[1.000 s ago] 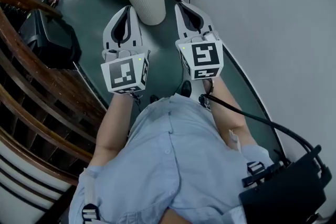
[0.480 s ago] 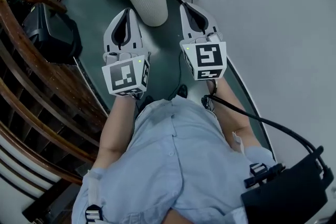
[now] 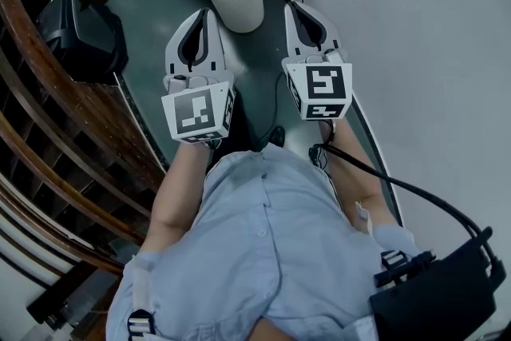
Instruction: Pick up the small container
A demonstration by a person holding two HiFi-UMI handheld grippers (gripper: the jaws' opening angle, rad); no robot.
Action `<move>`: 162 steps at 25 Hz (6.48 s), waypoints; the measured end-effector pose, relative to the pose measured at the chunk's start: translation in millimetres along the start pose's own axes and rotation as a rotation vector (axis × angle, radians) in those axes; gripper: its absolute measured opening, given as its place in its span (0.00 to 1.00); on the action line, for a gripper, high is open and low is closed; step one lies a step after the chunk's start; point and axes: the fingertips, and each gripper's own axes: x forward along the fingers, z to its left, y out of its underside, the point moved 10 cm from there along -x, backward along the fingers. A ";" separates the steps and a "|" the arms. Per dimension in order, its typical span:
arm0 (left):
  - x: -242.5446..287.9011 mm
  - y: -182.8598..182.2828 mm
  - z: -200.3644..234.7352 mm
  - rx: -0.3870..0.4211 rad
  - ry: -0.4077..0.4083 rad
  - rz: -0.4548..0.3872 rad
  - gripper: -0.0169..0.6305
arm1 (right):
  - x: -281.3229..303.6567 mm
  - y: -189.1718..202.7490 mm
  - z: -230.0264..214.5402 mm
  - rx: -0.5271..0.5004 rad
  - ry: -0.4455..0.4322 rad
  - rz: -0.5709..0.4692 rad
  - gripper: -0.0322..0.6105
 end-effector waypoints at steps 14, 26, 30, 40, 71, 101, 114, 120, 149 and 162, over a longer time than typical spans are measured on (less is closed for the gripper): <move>121.0 23.9 77.1 -0.058 0.062 -0.060 0.03 | 127.9 -15.8 -5.1 -0.050 0.066 0.000 0.05; 193.8 30.1 138.1 -0.050 0.110 -0.115 0.02 | 217.5 -39.4 0.4 -0.084 0.118 -0.056 0.05; 199.4 38.0 139.9 -0.065 0.116 -0.099 0.02 | 226.5 -37.3 -6.9 -0.089 0.132 -0.036 0.05; 230.7 63.6 142.7 -0.071 0.115 -0.030 0.02 | 257.5 -18.8 -25.3 -0.057 0.134 -0.001 0.05; 419.0 68.6 175.6 -0.006 -0.067 0.024 0.03 | 476.4 -18.6 -127.4 0.004 -0.071 -0.031 0.05; 504.0 172.8 239.6 -0.124 0.011 0.257 0.03 | 576.8 82.1 -119.6 0.066 -0.058 0.247 0.39; 510.4 191.4 254.2 -0.140 -0.004 0.308 0.02 | 597.2 101.0 -113.6 0.061 -0.055 0.307 0.36; 510.4 197.1 257.3 -0.141 -0.010 0.319 0.03 | 595.1 108.0 -110.0 0.053 -0.049 0.326 0.32; 489.6 162.4 260.2 -0.139 -0.034 0.251 0.03 | 580.0 62.1 -98.8 0.039 -0.049 0.288 0.21; 469.1 109.6 262.0 -0.110 -0.071 0.121 0.03 | 554.9 -35.4 -84.1 -0.012 -0.120 0.134 0.21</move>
